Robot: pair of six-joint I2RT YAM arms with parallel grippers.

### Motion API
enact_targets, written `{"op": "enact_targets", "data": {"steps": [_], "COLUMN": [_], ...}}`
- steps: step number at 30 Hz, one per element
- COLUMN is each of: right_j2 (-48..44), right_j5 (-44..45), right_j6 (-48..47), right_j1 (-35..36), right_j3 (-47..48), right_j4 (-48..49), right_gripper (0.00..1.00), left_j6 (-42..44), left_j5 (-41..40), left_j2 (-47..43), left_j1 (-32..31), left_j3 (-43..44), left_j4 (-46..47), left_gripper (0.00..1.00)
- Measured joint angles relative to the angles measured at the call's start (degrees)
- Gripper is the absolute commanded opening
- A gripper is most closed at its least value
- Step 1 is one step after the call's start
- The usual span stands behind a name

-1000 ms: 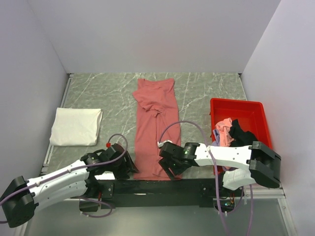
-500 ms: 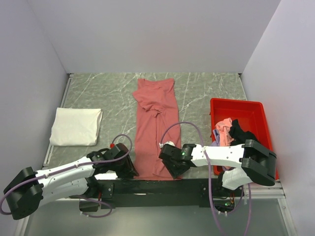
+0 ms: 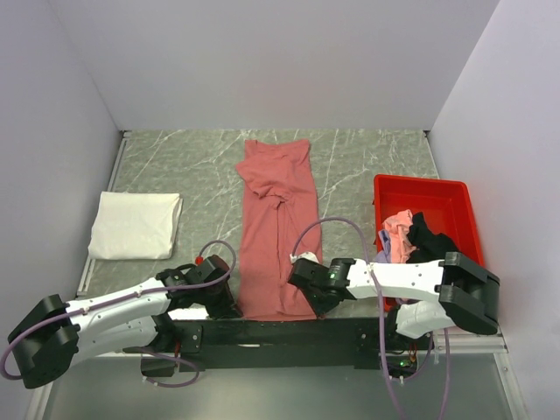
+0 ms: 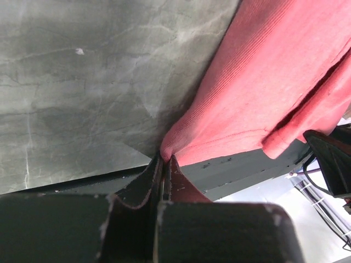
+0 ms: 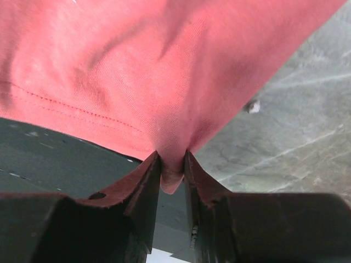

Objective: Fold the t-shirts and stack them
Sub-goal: Fold the tshirt

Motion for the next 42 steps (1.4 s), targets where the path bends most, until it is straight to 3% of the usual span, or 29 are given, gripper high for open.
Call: {"op": "enact_targets", "data": {"steps": [12, 19, 23, 32, 42], "right_j2": [-3.93, -5.51, -7.48, -12.39, -13.18], "right_j5": [-3.78, -6.75, -9.94, -13.51, -8.31], "right_j6": [1.68, 2.56, 3.39, 5.14, 1.53], "right_j1": [0.00, -0.04, 0.02, 0.24, -5.20], "right_j3": [-4.20, -5.66, -7.43, -8.90, -1.20], "right_j4": [0.15, 2.38, 4.26, 4.28, -0.72], "right_gripper": [0.30, 0.06, 0.01, 0.00, 0.00], "left_j6": [-1.16, -1.77, -3.13, -5.68, -2.67], "left_j5": [-0.44, -0.42, -0.63, -1.11, -6.29], "left_j2": [-1.33, -2.27, -3.54, -8.87, -4.44], "left_j1": [-0.13, -0.44, -1.73, -4.02, -3.85], "left_j3": [-0.04, -0.17, -0.33, -0.31, 7.41], "left_j4": [-1.88, -3.15, -4.72, -10.08, -9.68], "left_gripper": [0.01, 0.01, 0.01, 0.01, 0.00]}}
